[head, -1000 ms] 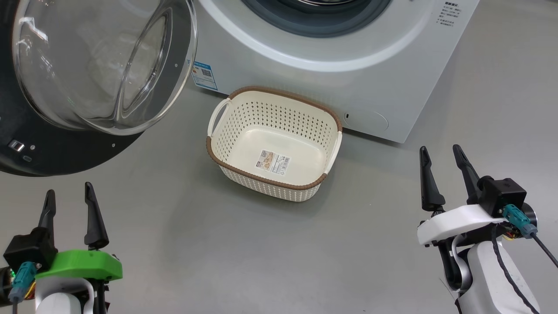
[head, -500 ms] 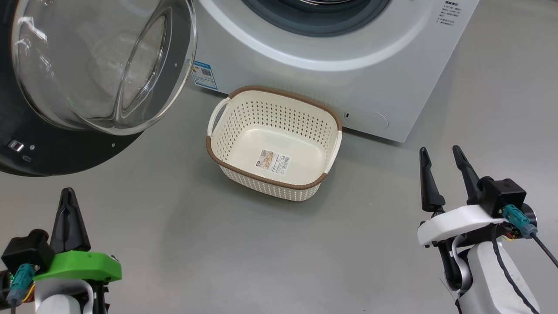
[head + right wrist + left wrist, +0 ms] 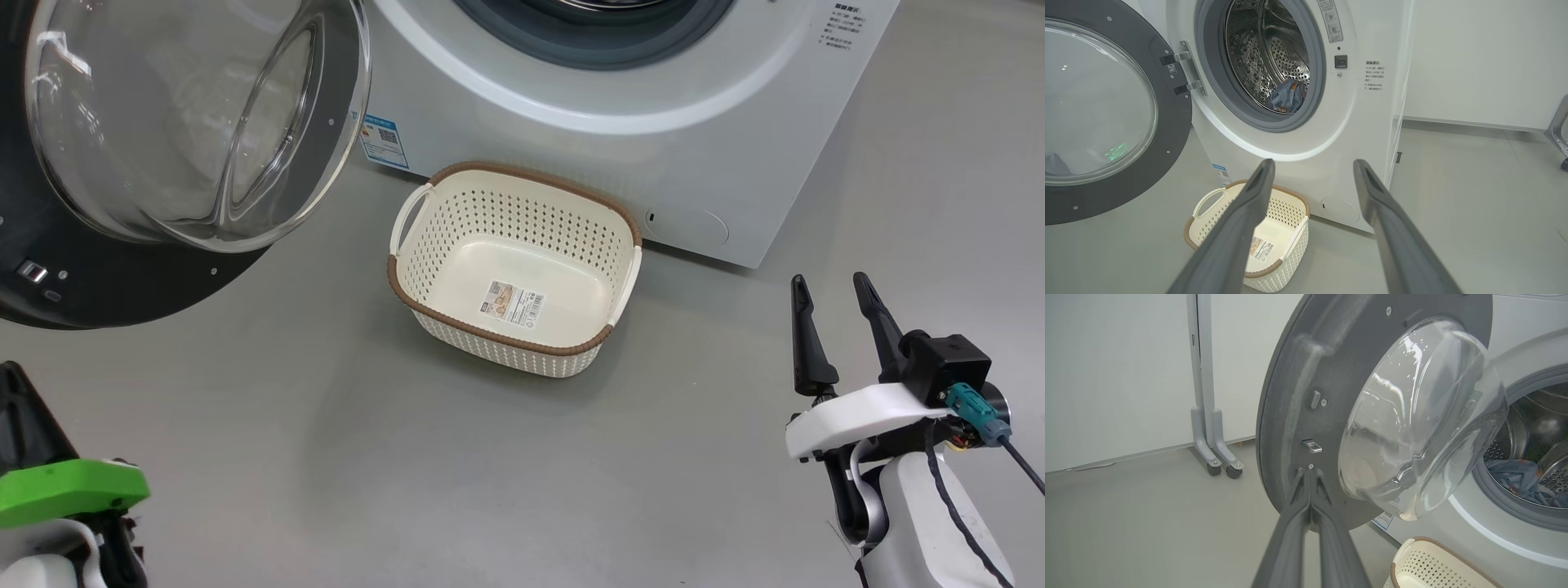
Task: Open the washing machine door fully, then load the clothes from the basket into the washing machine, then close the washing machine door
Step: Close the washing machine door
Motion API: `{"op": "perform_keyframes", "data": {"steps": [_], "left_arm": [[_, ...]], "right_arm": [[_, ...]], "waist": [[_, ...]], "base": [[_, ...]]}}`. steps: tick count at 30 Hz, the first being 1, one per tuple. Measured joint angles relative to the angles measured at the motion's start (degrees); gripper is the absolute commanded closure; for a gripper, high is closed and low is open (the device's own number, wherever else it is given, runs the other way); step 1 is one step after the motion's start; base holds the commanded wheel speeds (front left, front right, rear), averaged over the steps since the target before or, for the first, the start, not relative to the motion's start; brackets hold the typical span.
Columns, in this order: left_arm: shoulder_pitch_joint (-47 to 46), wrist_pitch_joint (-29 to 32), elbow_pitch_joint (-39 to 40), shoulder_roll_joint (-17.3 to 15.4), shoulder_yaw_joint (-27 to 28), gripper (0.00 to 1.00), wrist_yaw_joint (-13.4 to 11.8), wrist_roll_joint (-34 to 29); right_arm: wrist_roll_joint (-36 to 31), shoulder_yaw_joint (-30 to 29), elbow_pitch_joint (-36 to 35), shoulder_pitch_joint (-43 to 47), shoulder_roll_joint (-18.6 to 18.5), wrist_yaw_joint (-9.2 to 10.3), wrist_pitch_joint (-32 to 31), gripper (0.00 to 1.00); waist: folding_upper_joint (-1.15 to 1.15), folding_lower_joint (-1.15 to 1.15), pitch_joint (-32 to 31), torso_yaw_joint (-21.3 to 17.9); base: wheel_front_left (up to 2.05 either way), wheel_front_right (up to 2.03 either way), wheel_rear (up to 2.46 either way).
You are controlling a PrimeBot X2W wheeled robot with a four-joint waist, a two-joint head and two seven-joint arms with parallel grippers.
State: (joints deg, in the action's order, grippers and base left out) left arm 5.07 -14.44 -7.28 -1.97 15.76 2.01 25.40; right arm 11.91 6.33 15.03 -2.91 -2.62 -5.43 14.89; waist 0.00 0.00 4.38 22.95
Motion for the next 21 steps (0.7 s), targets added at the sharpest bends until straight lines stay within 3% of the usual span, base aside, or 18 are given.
{"op": "perform_keyframes", "data": {"steps": [11,21], "left_arm": [[-6.62,-0.01,1.91,-0.03,7.78,1.00,2.55,9.40],[-13.64,2.36,-0.38,-5.36,13.18,1.00,3.50,18.68]], "right_arm": [[0.14,-0.20,-0.14,-0.01,0.02,-0.05,0.00,0.00],[0.15,-0.10,-0.25,-0.02,0.03,-0.07,0.00,0.00]], "waist": [[0.00,0.00,-0.11,0.48],[0.00,0.00,0.00,0.07]], "base": [[0.00,0.00,0.00],[0.00,0.00,0.00]]}}
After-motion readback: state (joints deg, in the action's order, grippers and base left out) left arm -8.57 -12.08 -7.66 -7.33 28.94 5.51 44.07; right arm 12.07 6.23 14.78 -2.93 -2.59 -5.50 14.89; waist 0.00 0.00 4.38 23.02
